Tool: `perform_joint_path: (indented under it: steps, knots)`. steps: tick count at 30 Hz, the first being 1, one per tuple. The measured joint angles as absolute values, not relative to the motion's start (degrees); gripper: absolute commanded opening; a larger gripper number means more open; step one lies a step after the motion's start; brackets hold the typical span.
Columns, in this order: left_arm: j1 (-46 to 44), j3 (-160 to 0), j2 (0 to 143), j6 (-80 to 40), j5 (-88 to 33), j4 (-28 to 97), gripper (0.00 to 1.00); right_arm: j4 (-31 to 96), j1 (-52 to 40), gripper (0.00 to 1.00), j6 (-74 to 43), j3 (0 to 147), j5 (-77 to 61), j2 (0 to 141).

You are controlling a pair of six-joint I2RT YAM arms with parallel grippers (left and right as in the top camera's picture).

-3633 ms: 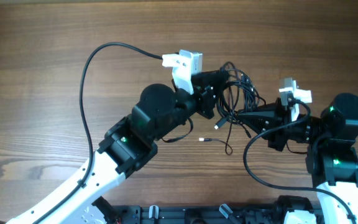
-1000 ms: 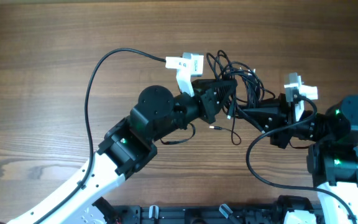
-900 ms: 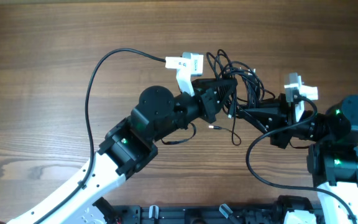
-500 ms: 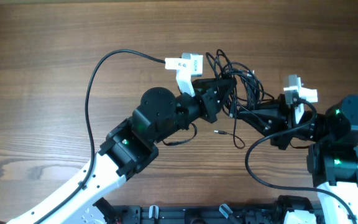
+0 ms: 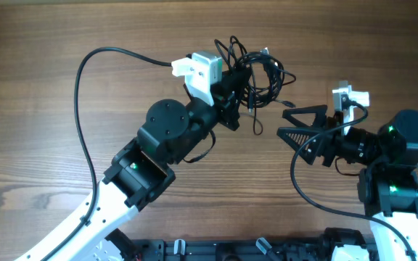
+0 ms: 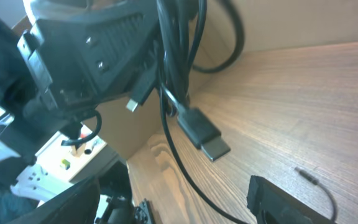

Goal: Untangle cables

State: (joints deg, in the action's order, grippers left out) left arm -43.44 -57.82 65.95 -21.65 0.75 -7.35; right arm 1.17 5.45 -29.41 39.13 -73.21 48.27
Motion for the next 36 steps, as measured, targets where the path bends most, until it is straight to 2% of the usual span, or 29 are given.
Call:
perform_joint_path:
  steps: [5,13,22,36]
  knots:
    - [-43.4,-57.8,65.9,-16.9,3.6,-5.1,0.04,-3.7,5.5,0.75,-32.4,39.0,-73.4,48.0]
    - [-44.3,-57.8,65.9,-15.1,8.8,-4.8,0.04,-19.3,5.5,0.77,-39.8,38.7,-77.6,46.9]
    - [-51.3,-57.8,66.0,-14.9,9.2,-4.8,0.04,-19.6,5.5,0.80,-41.0,38.7,-76.6,47.0]
    - [-55.2,-57.8,66.2,-14.2,10.3,-4.7,0.04,-19.7,5.4,0.80,-38.5,38.7,-73.4,53.4]
